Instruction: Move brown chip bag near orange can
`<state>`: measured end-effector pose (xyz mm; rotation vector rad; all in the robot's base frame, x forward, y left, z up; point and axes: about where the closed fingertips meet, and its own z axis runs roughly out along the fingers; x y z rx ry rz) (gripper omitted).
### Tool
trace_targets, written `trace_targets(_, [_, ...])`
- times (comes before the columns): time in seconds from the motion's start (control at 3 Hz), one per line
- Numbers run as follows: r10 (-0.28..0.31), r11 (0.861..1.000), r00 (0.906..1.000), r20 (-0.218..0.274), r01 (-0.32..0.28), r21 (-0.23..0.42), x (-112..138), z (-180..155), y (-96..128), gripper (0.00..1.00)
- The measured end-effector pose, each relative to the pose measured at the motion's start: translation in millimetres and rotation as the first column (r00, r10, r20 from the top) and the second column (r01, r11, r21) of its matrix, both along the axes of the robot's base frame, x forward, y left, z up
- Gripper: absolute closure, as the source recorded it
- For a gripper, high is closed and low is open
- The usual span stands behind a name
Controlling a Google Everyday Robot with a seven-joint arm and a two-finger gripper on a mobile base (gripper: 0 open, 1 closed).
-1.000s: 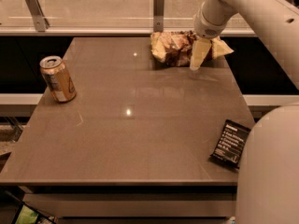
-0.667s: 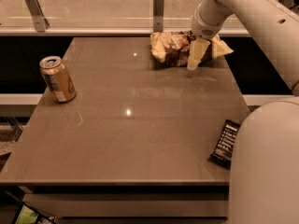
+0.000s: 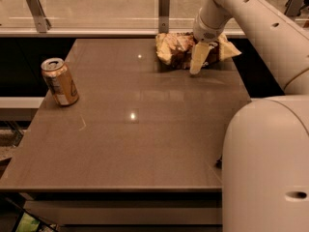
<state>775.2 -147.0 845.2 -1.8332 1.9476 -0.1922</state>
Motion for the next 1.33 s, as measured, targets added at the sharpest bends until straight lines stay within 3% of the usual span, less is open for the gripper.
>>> trace_targets(0.33, [0.001,1.0,1.0,-0.003,-0.001,0.0,0.4,-2.5,0.8,0.18])
trace_targets(1.33, [0.005,1.0,0.9999,-0.012,-0.005,-0.001,1.3,-8.2,3.7,0.87])
